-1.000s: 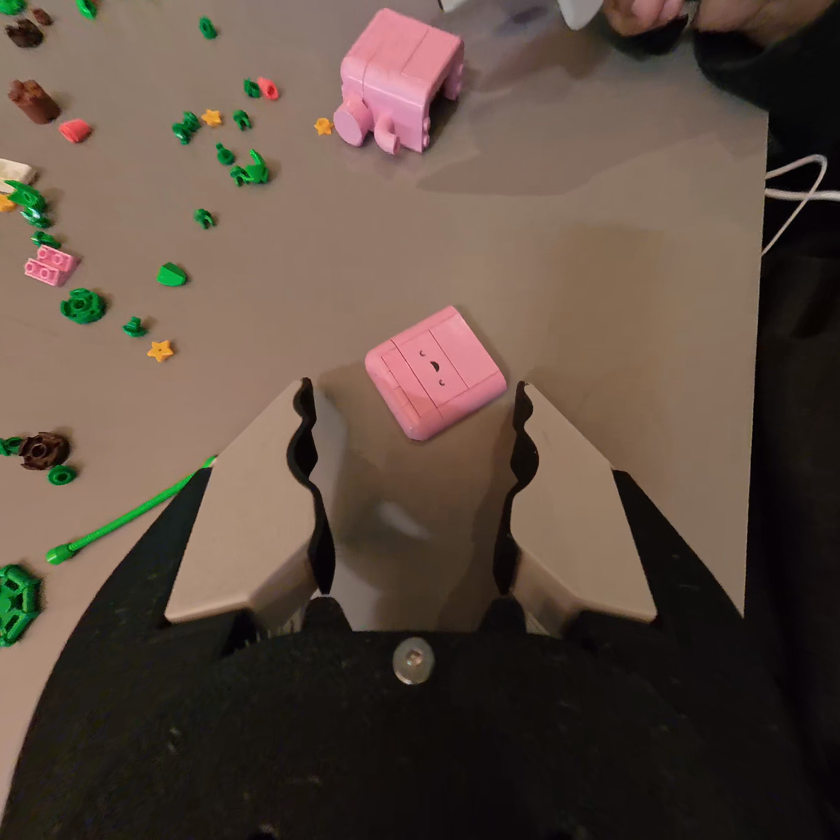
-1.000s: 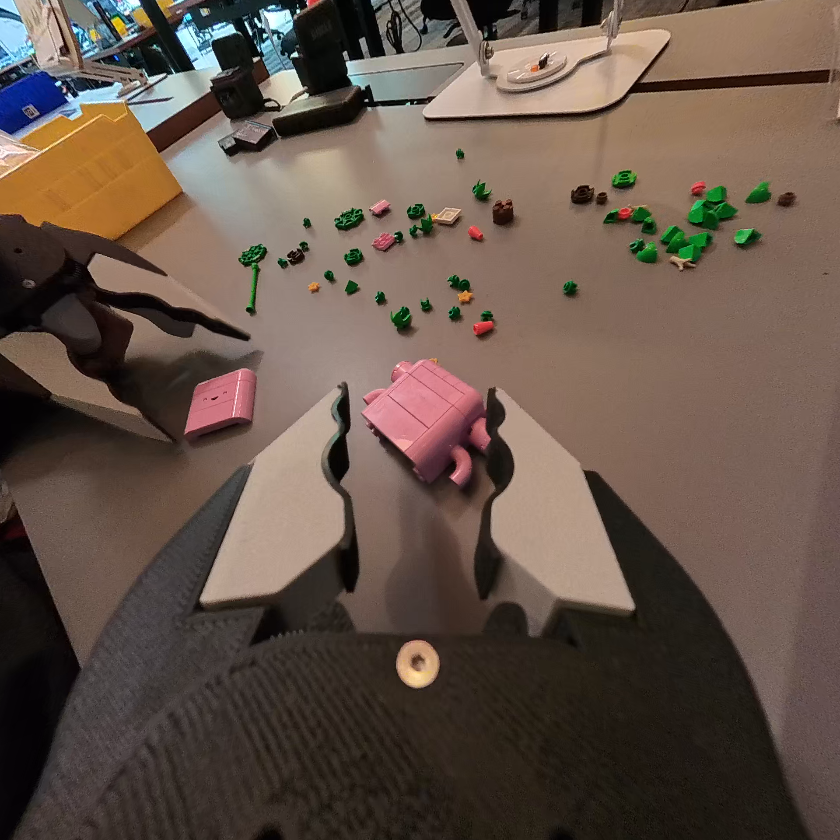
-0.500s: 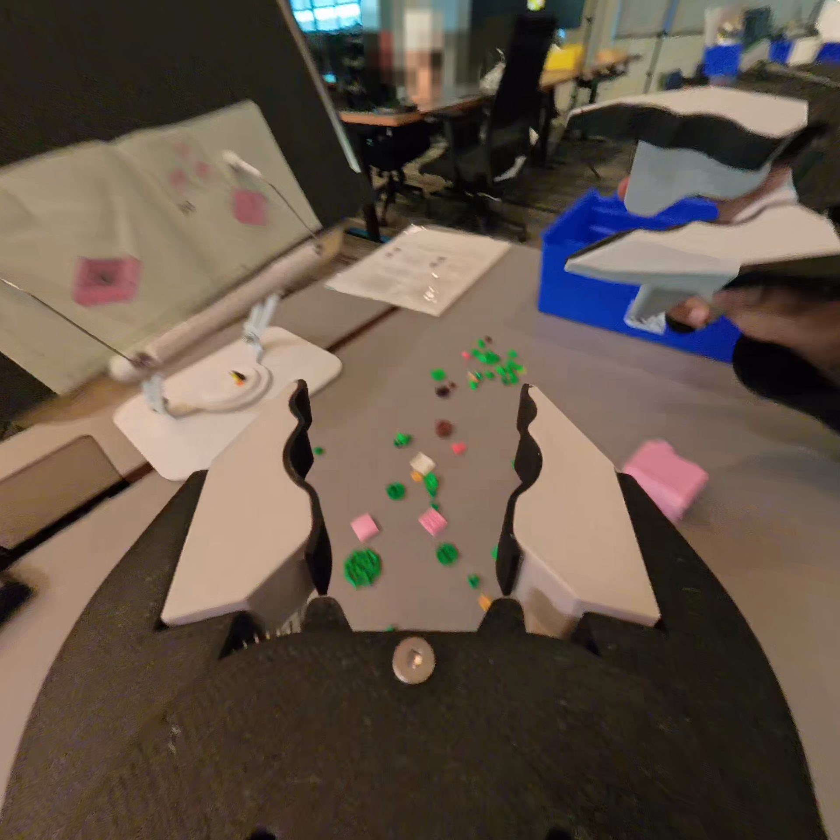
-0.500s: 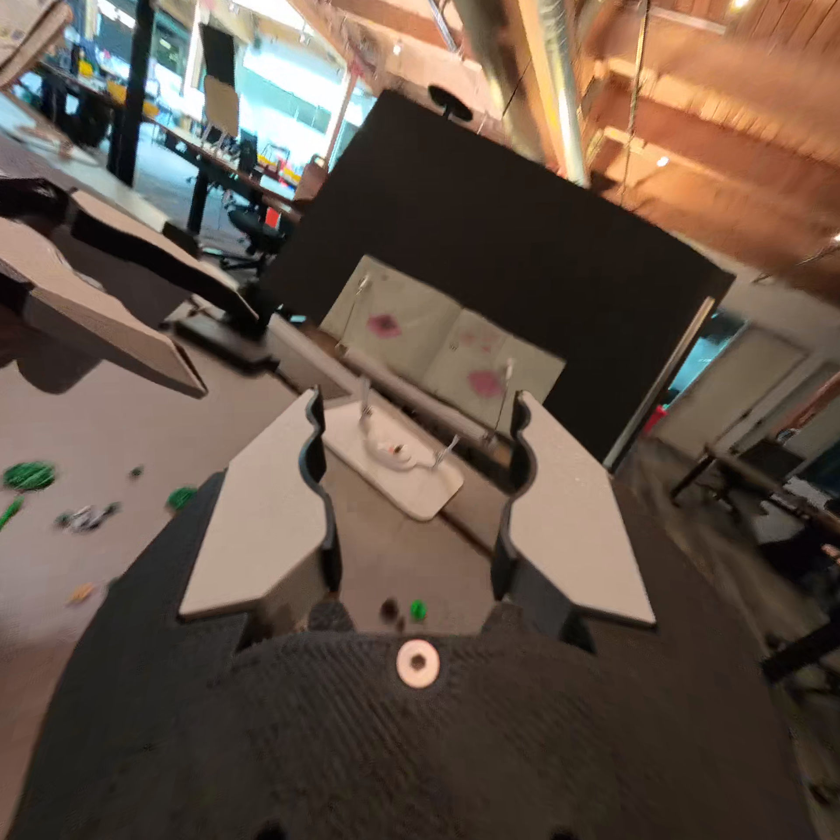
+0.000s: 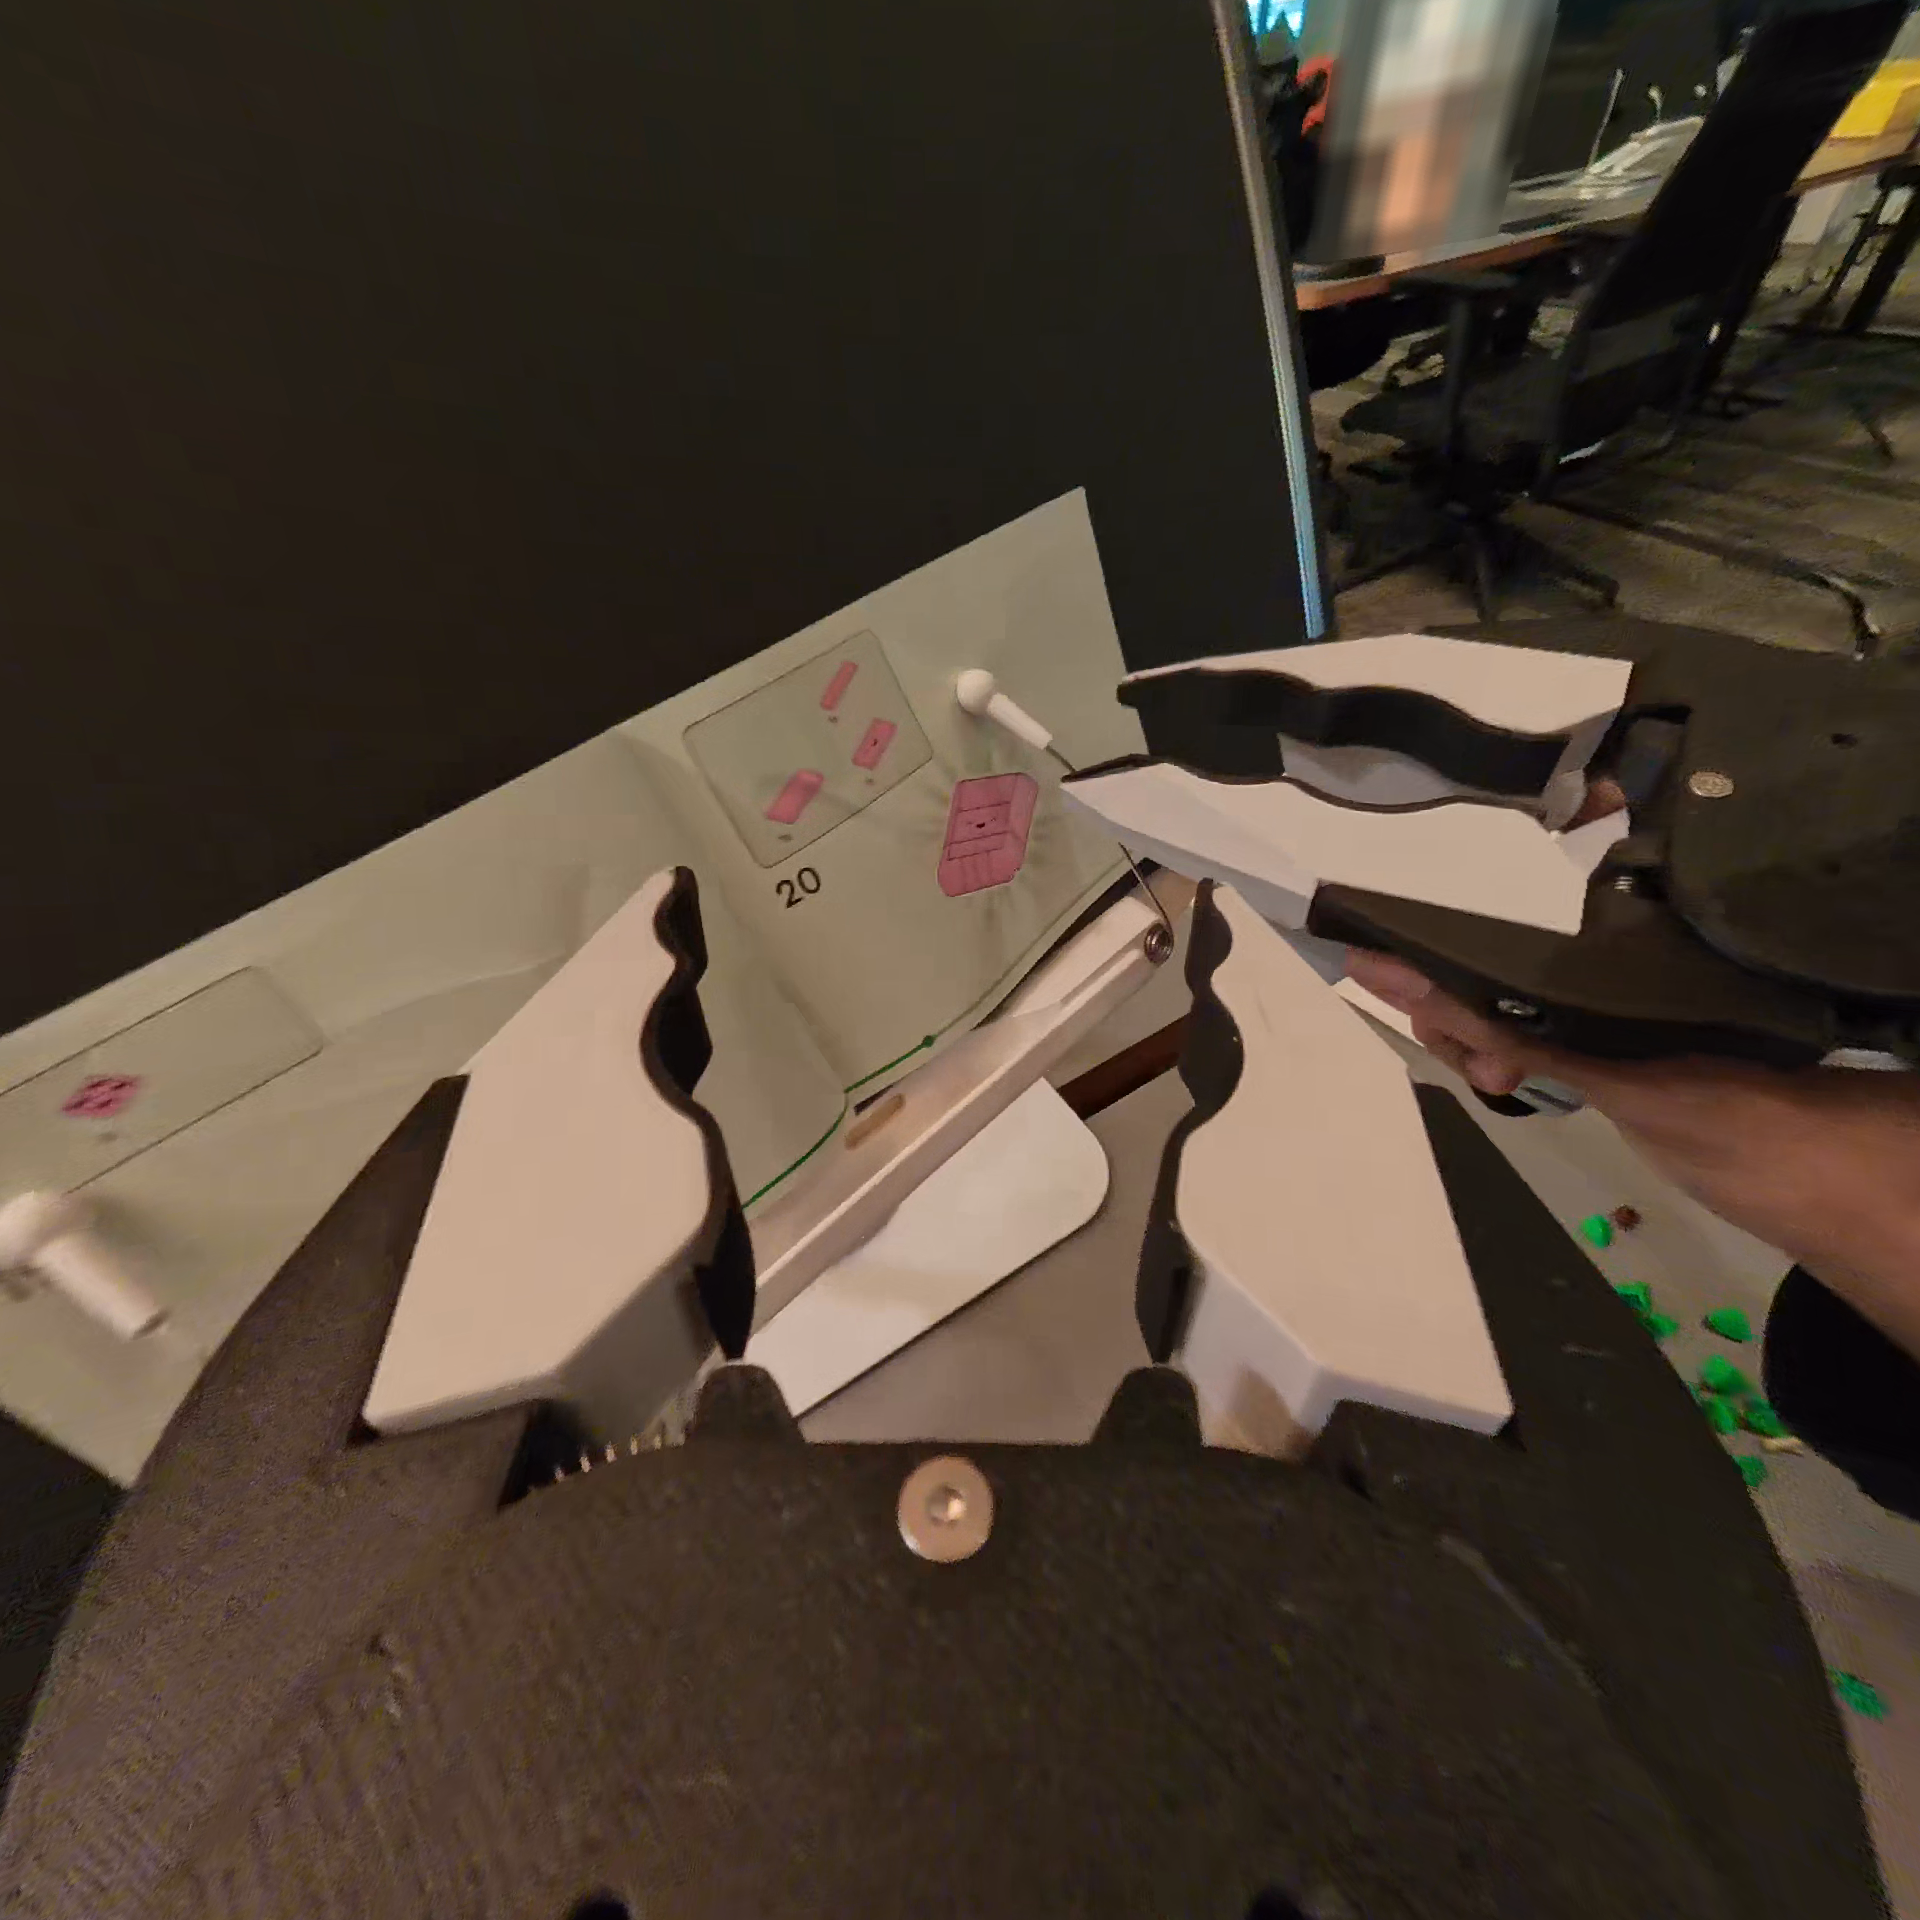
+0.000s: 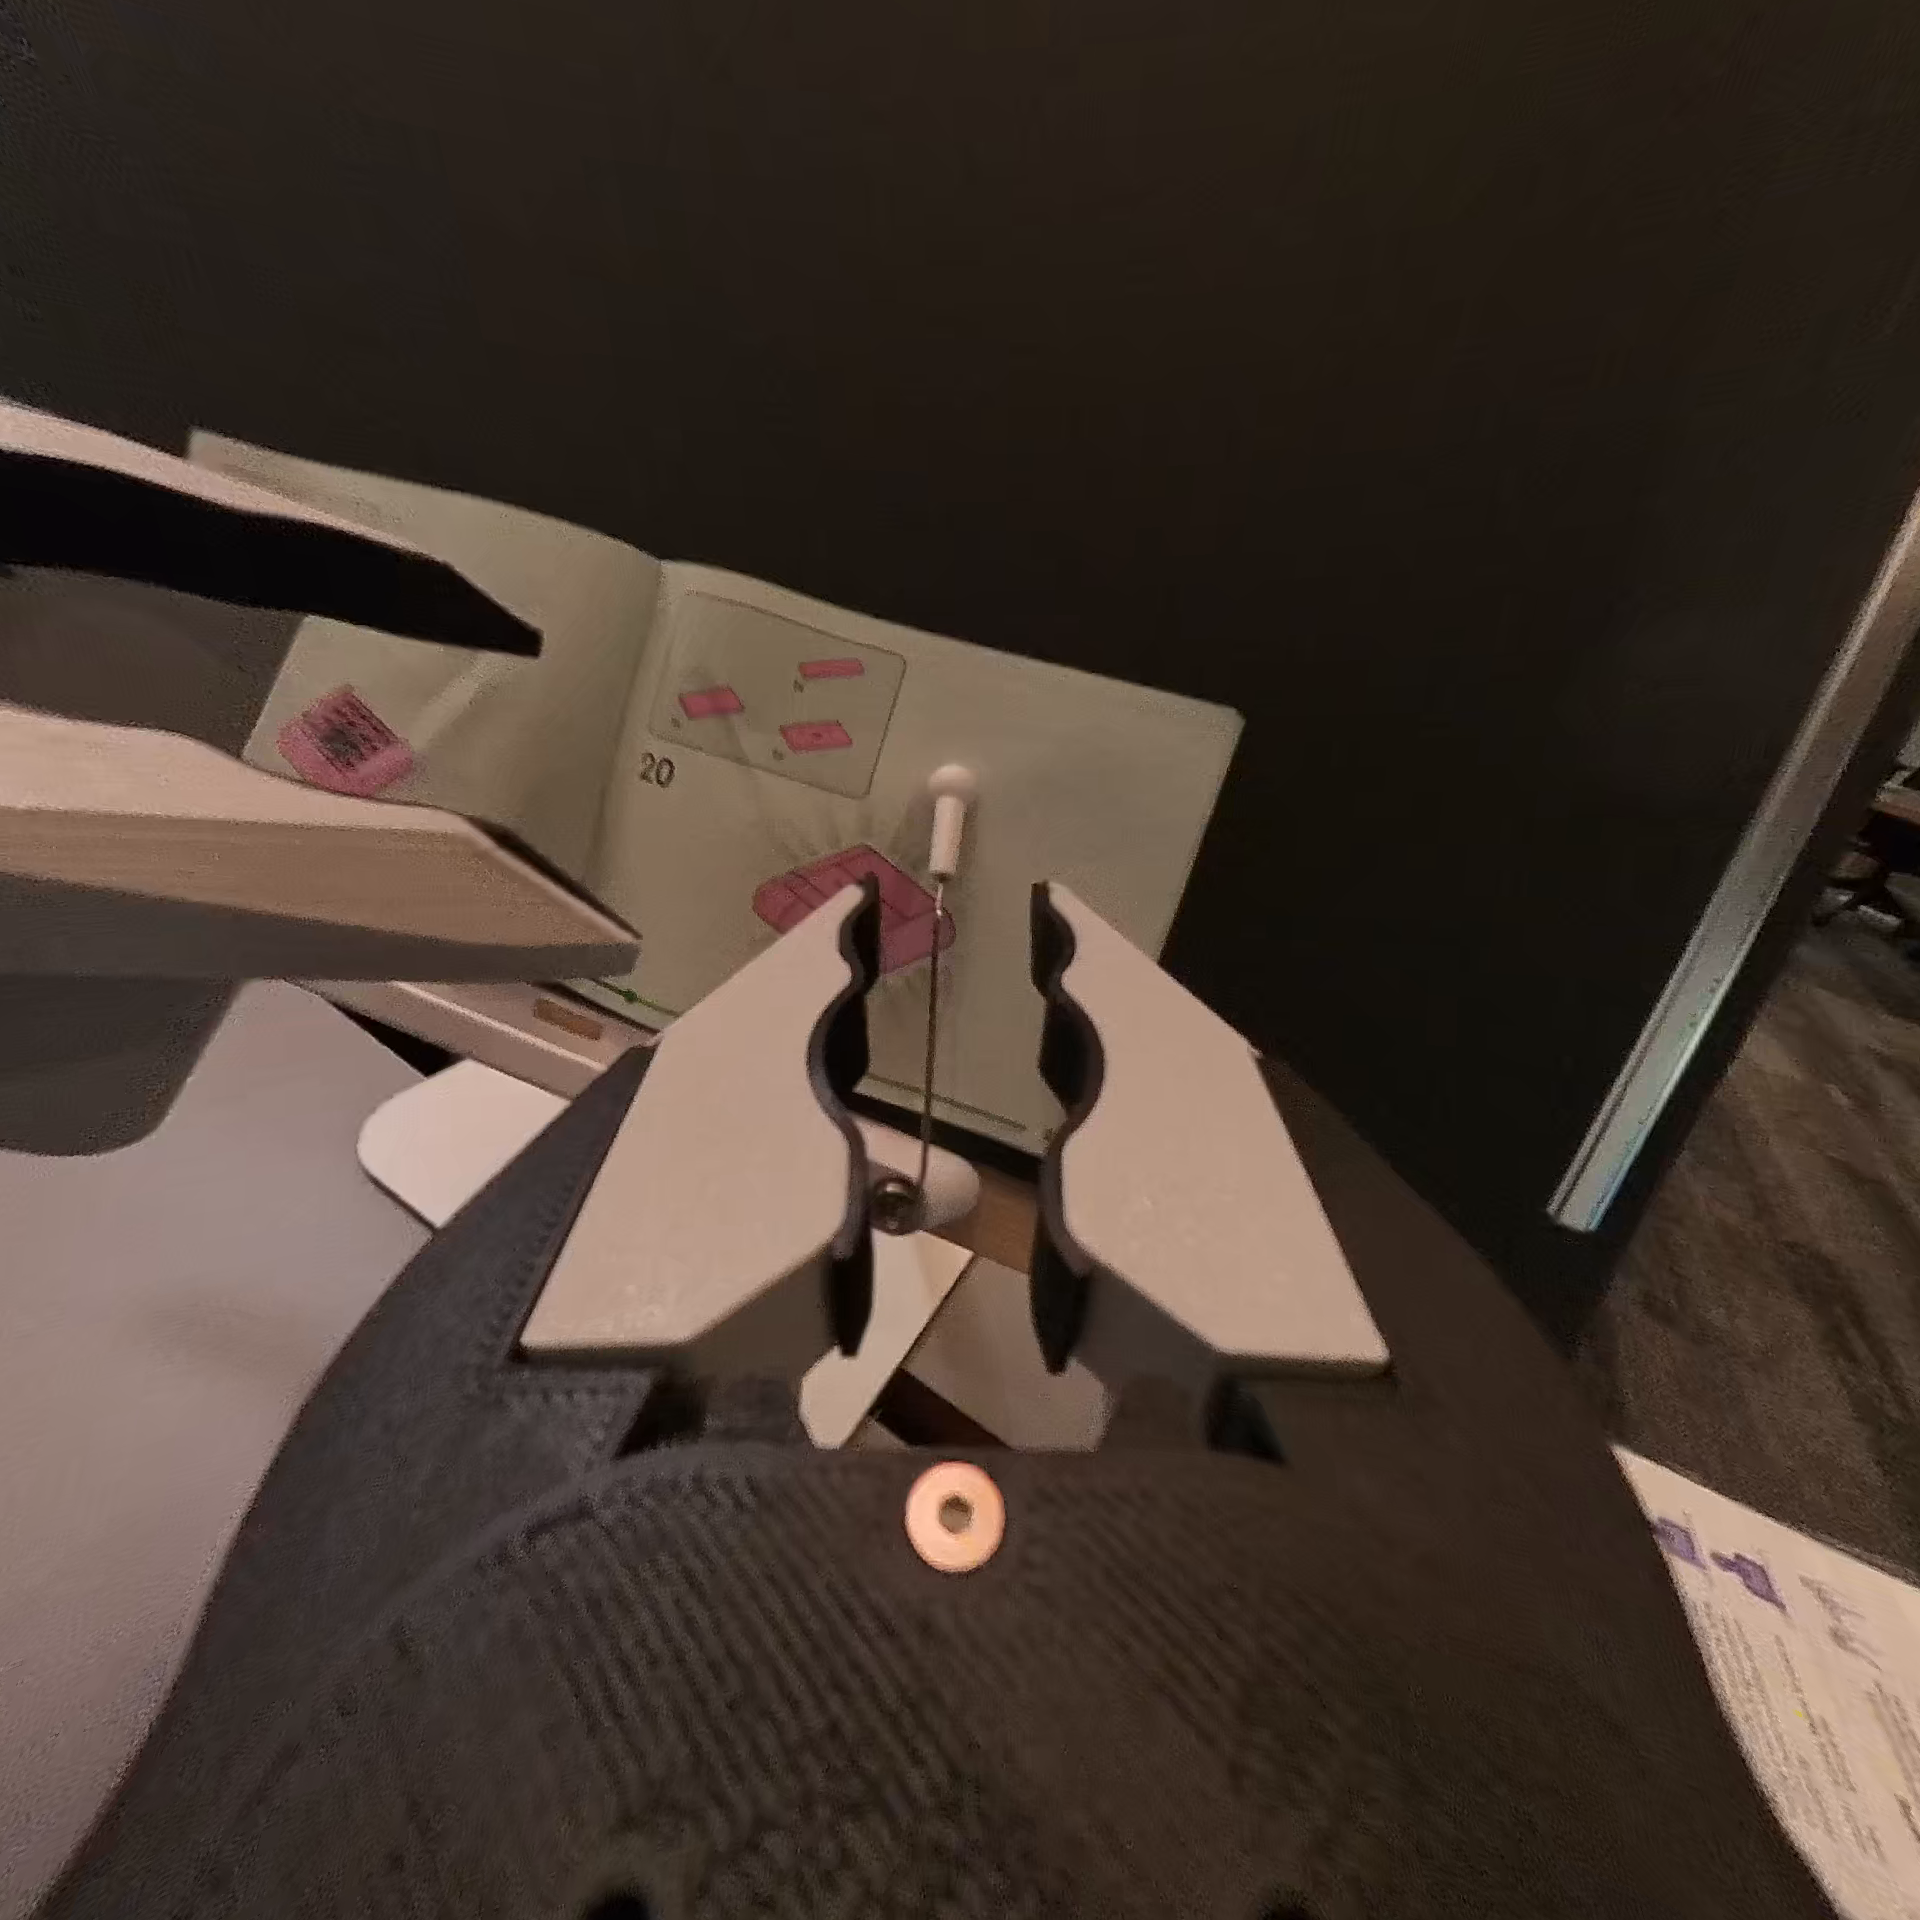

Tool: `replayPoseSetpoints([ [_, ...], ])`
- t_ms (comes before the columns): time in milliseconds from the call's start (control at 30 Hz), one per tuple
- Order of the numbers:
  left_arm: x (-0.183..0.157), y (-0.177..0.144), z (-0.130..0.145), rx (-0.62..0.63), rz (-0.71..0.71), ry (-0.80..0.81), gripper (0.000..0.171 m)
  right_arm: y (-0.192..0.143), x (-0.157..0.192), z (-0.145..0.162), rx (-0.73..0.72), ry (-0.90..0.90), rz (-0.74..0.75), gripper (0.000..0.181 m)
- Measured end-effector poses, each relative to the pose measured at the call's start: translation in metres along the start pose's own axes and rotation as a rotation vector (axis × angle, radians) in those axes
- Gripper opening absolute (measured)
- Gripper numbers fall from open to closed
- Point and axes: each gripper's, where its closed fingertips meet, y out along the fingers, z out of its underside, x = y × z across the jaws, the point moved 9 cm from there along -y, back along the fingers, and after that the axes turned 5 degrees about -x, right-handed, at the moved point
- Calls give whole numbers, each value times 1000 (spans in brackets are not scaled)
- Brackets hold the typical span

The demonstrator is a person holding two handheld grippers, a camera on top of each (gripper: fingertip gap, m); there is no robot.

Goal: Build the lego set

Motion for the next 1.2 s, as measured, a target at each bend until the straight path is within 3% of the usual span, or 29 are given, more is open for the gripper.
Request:
replayPoseSetpoints([
  [200,-10,28,4,-37,-148,144,97,6,-4,23,37,-57,-68,4],
  [533,-21,63,2,-49,-350,243,118,-8,-23,54,-230,542,4,0],
  [700,-22,75,11,-14,-492,426,119,-10,-21,56,-247,501,71,1],
  [800,-21,76,12,-25,-488,427,118,-10,-22,57,-250,511,65,2],
  [867,-20,73,10,-23,-489,426,107,-10,-23,59,-256,514,58,2],
  [933,-17,68,8,-42,-491,413,83,-10,-22,59,-259,506,59,2],
  [1133,-5,51,2,-88,-433,348,46,-11,-21,59,-260,480,68,3],
  [1200,-2,42,1,-117,-392,313,46,-11,-21,58,-256,469,68,3],
])
